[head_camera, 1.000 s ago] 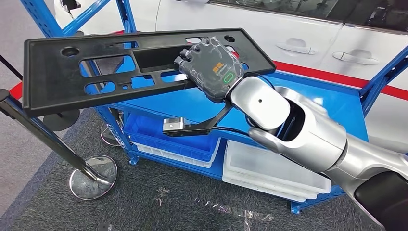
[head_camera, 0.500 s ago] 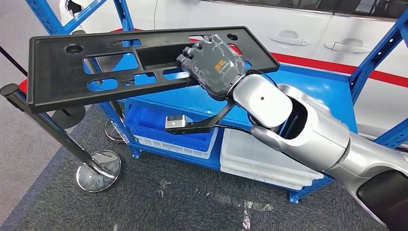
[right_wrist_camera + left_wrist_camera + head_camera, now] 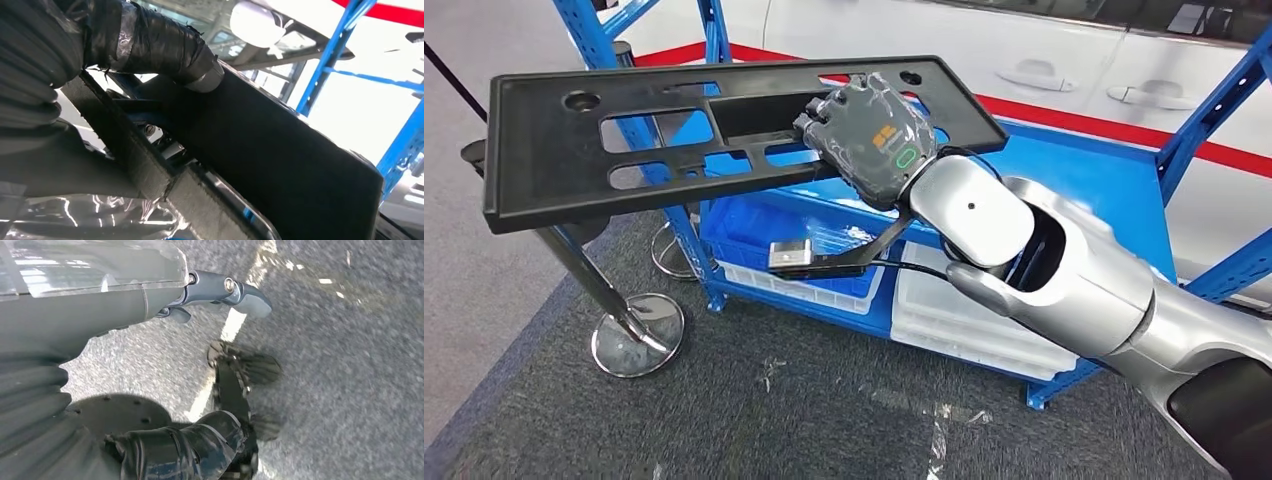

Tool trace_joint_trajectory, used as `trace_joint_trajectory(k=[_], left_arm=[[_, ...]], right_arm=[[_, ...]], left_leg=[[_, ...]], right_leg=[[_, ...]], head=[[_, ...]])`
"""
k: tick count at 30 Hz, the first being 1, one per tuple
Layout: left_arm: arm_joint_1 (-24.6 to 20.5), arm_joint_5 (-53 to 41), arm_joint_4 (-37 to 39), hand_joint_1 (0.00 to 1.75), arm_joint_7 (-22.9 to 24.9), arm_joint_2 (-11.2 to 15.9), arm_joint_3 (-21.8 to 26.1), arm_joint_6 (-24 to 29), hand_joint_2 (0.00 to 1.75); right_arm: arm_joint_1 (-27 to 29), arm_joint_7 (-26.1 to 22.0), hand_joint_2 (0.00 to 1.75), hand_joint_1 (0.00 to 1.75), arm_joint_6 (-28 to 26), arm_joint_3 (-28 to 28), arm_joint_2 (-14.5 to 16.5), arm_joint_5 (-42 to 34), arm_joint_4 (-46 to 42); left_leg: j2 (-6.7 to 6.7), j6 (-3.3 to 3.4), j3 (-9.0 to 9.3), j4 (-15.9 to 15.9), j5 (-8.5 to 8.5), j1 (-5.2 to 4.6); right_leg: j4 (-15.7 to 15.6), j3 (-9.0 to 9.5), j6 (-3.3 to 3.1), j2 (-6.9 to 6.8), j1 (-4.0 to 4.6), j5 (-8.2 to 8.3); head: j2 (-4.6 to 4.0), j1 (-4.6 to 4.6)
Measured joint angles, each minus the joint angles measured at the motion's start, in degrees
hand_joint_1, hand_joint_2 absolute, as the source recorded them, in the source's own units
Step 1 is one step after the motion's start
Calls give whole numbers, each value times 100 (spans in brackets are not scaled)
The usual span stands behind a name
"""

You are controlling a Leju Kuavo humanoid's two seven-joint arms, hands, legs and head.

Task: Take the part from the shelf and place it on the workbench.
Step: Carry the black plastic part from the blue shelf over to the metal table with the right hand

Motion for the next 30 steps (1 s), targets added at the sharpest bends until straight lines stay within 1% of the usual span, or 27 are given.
trace_joint_trajectory(k=[1, 2, 3, 4, 5, 6, 7, 8, 9, 10, 11, 12, 13, 14, 16, 17, 18, 19, 20, 21, 23, 24, 25, 26, 27, 28, 30], left_arm=[[0, 1, 0, 0, 2, 2, 0, 9, 175], [0, 2, 0, 0, 5, 4, 0, 18, 175], [-1, 3, 0, 0, 11, 5, 0, 25, 175], [-1, 4, 0, 0, 20, 7, 0, 32, 175], [-1, 4, 0, 0, 28, 7, 0, 34, 175], [-1, 5, 0, 0, 35, 4, 0, 37, 175], [-1, 5, 0, 0, 41, 1, 0, 39, 175], [0, 5, 0, 0, 46, -2, 0, 40, 175], [2, 6, 0, 0, 54, -4, 0, 41, 175], [4, 7, 0, 0, 64, -4, 0, 42, 175], [6, 8, 2, 0, 72, -2, 0, 42, 175], [8, 9, 3, 0, 79, 1, 0, 43, 175], [12, 10, 5, 0, 85, 3, 0, 43, 175], [17, 12, 8, 0, 90, 5, 0, 43, 175], [23, 19, 8, 0, 98, 5, 0, 40, 175], [19, 21, 8, 0, 99, 4, 0, 39, 175], [13, 22, 7, 0, 100, 4, 0, 38, 175], [5, 22, 7, 0, 100, 5, 0, 38, 175], [-4, 22, 7, 0, 100, 5, 0, 38, 175], [-11, 22, 7, 0, 100, 5, 0, 37, 175], [-19, 22, 7, 0, 99, 8, 0, 38, 175], [-23, 22, 7, 0, 98, 9, 0, 38, 175], [-21, 22, 7, 0, 98, 11, 0, 38, 175], [-18, 23, 7, 0, 99, 10, 0, 38, 175], [-15, 23, 7, 0, 101, 8, 0, 37, 175], [-10, 24, 7, 0, 103, 7, 0, 37, 175], [-10, 24, 8, 0, 102, 8, 0, 36, 175]], right_arm=[[2, 1, 175, 175, 11, 1, 0, -8, 1], [5, 1, 175, 175, 18, 4, 0, -17, 1], [7, 2, 175, 175, 23, 8, 0, -27, 1], [7, 2, 175, 175, 26, 12, 0, -37, 1], [5, 2, 175, 175, 26, 15, 1, -45, 1], [-2, 2, 175, 175, 27, 17, 3, -51, 1], [-12, 2, 175, 175, 29, 17, 10, -57, 0], [-23, 0, 175, 175, 36, 18, 17, -67, 0], [-38, -2, 175, 175, 50, 19, 22, -79, 1], [-49, -4, 175, 175, 67, 21, 29, -92, 1], [-57, -7, 175, 175, 84, 26, 32, -107, 3], [-64, -9, 175, 175, 98, 34, 40, -119, 5], [-68, -12, 175, 175, 107, 46, 50, -128, 8], [-72, -14, 175, 175, 113, 58, 62, -136, 10], [-79, -16, 175, 175, 122, 74, 80, -144, 14], [-79, -16, 175, 175, 125, 80, 88, -148, 17], [-79, -18, 175, 175, 126, 86, 92, -151, 21], [-79, -19, 175, 175, 126, 93, 95, -153, 23], [-80, -20, 175, 175, 126, 99, 97, -154, 26], [-83, -21, 175, 175, 126, 103, 100, -154, 26], [-98, -18, 175, 175, 124, 105, 103, -154, 27], [-105, -16, 175, 175, 124, 105, 107, -154, 29], [-109, -15, 175, 175, 124, 105, 107, -154, 32], [-107, -16, 175, 175, 125, 107, 108, -154, 37], [-104, -19, 175, 175, 126, 109, 108, -154, 41], [-102, -21, 175, 175, 127, 111, 107, -155, 46], [-101, -24, 175, 175, 128, 114, 105, -157, 55]], left_leg=[[3, 9, -82, -1, 62, -1], [4, 4, -167, 0, 124, -3], [4, -3, -250, 2, 184, -5], [3, -13, -329, 4, 246, -6], [0, -27, -400, 6, 308, -7], [-5, -47, -461, 8, 366, -10], [-9, -73, -507, 8, 422, -12], [-11, -104, -531, -10, 485, -7], [-12, -139, -542, -39, 547, -1], [-14, -178, -544, -79, 621, 4], [-18, -213, -555, -118, 671, 11], [-18, -247, -588, -108, 631, 9], [-18, -274, -641, -11, 481, 6], [-14, -292, -713, 202, 221, 8], [-9, -318, -860, 891, -335, 9], [-9, -328, -896, 1226, -449, 10], [-9, -334, -877, 1441, -420, 10], [-9, -334, -775, 1489, -287, 9], [-9, -328, -581, 1361, -137, 9], [-8, -317, -316, 1069, -103, 8], [-16, -277, 205, 381, -270, -16], [-23, -245, 344, 157, -376, -30], [-29, -207, 388, 50, -391, -46], [-28, -158, 352, 31, -349, -37], [-21, -117, 314, 14, -288, -29], [-12, -72, 258, -1, -223, -18], [3, -8, 124, -10, -98, -7]], right_leg=[[343, -60, 17, 2, -7, -227], [597, -69, 27, 1, -11, -327], [708, -8, 27, 1, -11, -298], [633, 146, 15, 2, -9, -164], [381, 394, -9, 2, -3, -10], [0, 704, -43, 4, 10, 62], [-428, 1002, -77, 5, 31, 64], [-742, 1205, -104, 8, 55, 30], [-940, 1305, -126, 10, 82, -11], [-1021, 1306, -144, 10, 99, 16], [-1036, 1271, -174, 3, 83, 92], [-1079, 1234, -208, -4, 65, 169], [-1113, 1183, -248, -15, 44, 250], [-1134, 1121, -284, -22, 25, 328], [-1115, 950, -322, -28, 41, 456], [-1089, 850, -325, -30, 47, 516], [-1056, 746, -321, -32, 52, 572], [-1015, 636, -312, -33, 54, 624], [-968, 528, -299, -32, 53, 671], [-916, 434, -280, -31, 52, 709], [-828, 306, -230, -30, 65, 772], [-812, 275, -202, -32, 70, 811], [-812, 258, -174, -35, 73, 857], [-821, 242, -143, -33, 71, 897], [-799, 210, -114, -22, 63, 864], [-703, 159, -83, -11, 56, 726], [-218, 5, -29, 7, 32, 203]], head=[[0, 3], [0, 3], [0, 2], [0, 2], [0, 2], [1, 1], [1, -2], [1, -3], [1, 4], [1, 6], [1, 13], [1, 14], [1, -4], [1, -21], [0, -54], [0, -58], [0, -58], [0, -60], [0, -60], [1, -62], [2, -60], [2, -57], [1, -51], [1, -47], [0, -41], [0, -29], [0, -2]])
